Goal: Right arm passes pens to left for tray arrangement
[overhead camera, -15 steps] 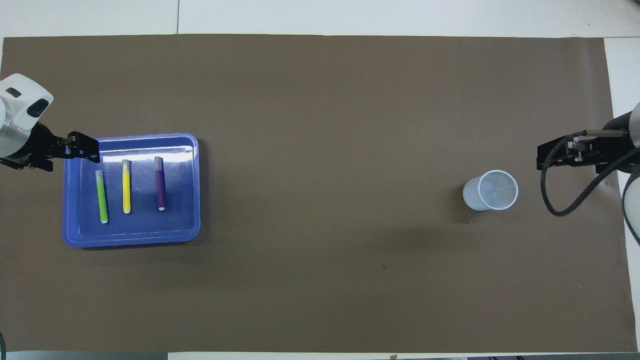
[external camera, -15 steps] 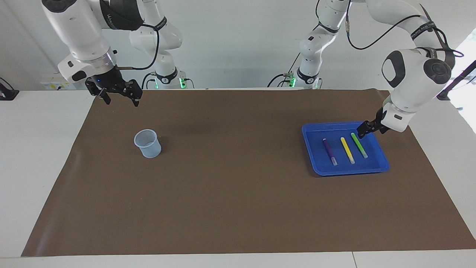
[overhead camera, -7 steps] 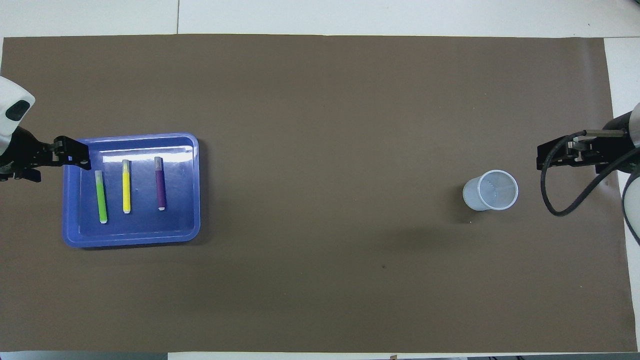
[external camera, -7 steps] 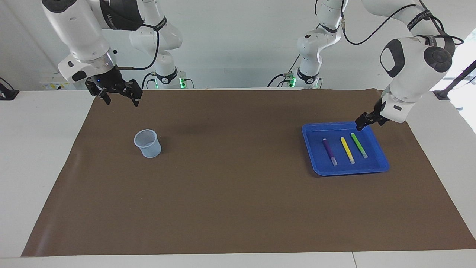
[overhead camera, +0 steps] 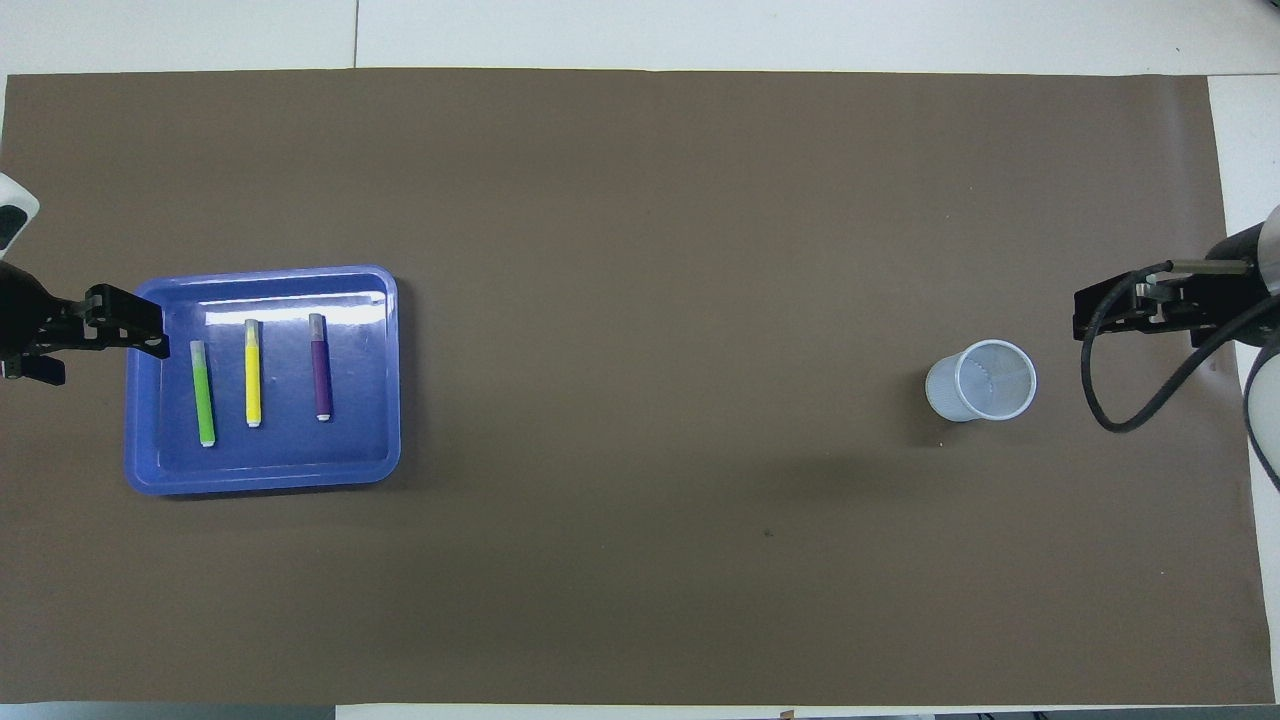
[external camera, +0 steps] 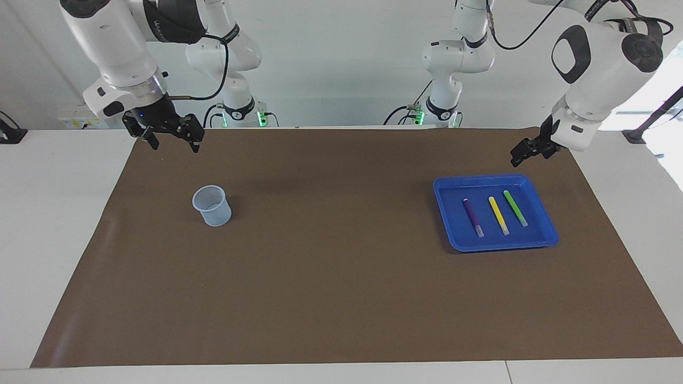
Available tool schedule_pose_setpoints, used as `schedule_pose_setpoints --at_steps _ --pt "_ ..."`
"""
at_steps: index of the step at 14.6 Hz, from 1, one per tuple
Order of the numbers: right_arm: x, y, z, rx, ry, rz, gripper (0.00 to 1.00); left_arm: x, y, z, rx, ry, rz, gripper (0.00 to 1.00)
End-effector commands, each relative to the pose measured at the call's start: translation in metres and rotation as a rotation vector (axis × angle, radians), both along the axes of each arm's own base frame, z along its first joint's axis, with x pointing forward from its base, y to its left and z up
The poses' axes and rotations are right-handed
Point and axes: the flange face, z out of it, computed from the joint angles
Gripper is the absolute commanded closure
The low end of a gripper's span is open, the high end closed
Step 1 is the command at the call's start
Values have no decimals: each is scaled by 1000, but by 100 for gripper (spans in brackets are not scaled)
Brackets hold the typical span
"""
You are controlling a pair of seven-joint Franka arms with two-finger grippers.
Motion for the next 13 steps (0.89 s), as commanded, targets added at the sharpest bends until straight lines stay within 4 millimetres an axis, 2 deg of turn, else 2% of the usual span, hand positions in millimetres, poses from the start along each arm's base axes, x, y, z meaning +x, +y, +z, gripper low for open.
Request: schedule_pose_setpoints --at_steps 1,4,8,9,10,13 --pt "-5 -3 0 9 -3 5 0 -14 -3 39 -11 -7 -13 0" --pt "-5 -3 0 8 -2 5 0 -18 -24 46 11 -14 -89 0" --pt "-5 -3 0 9 -3 5 0 -15 -21 45 3 1 -98 0" --pt "-5 -3 0 8 -2 5 0 -14 -23 60 4 -10 -100 0" --pt "-5 -3 0 8 -2 5 0 -12 -23 65 5 -13 -98 0" --pt "-5 -3 0 9 -3 5 0 -12 -23 65 3 -13 -100 0"
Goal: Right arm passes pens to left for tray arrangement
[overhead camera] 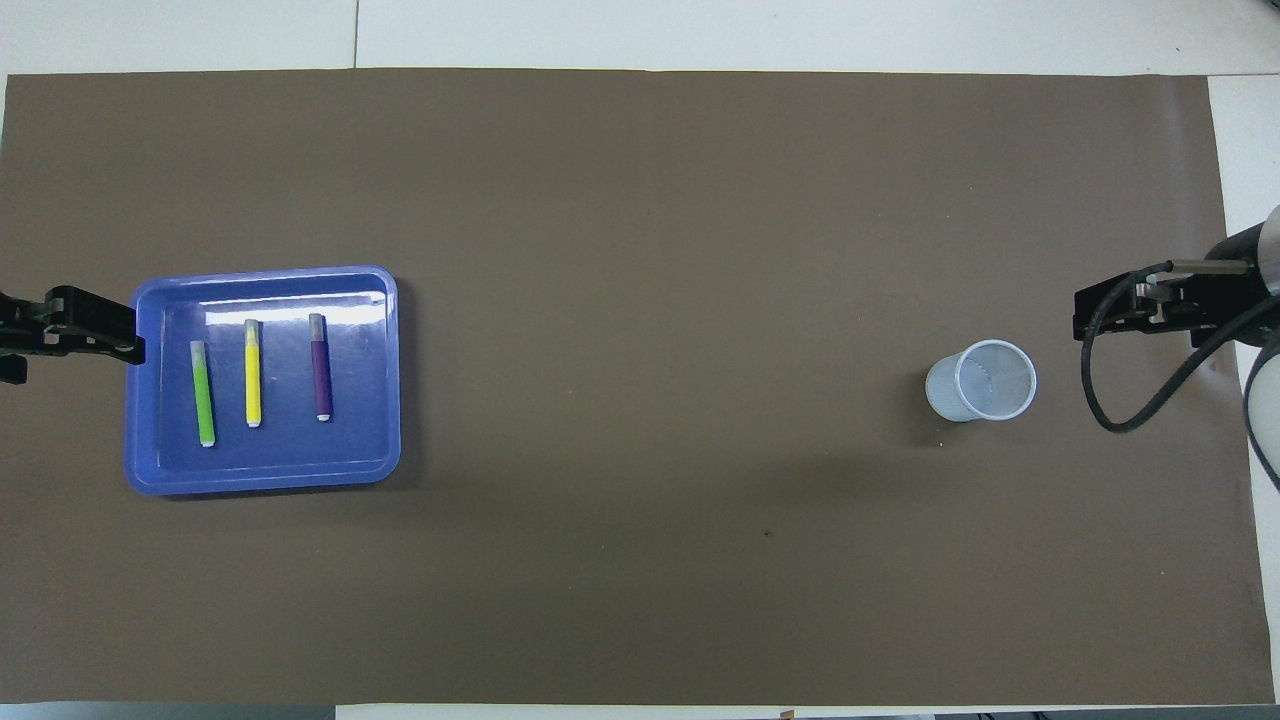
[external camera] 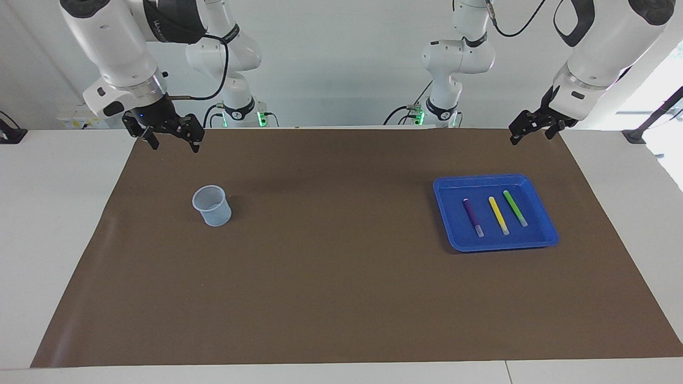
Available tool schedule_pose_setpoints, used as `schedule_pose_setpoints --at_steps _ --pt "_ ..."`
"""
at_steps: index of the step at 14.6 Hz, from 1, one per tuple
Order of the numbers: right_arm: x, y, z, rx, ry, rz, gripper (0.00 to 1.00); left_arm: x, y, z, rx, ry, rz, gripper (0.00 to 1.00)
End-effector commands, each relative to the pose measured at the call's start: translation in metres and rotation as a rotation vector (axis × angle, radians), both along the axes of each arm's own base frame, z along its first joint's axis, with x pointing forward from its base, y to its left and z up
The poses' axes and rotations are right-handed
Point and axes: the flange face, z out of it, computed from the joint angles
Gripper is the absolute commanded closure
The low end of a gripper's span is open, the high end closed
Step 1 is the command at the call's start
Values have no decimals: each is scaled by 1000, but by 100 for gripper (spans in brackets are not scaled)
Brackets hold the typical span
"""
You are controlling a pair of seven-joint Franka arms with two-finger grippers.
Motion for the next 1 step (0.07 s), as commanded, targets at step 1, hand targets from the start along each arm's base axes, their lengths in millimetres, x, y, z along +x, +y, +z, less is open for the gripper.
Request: schedule_pose_setpoints --at_steps 1 --pt "-5 -3 0 8 -2 5 0 3 1 3 5 18 -13 0"
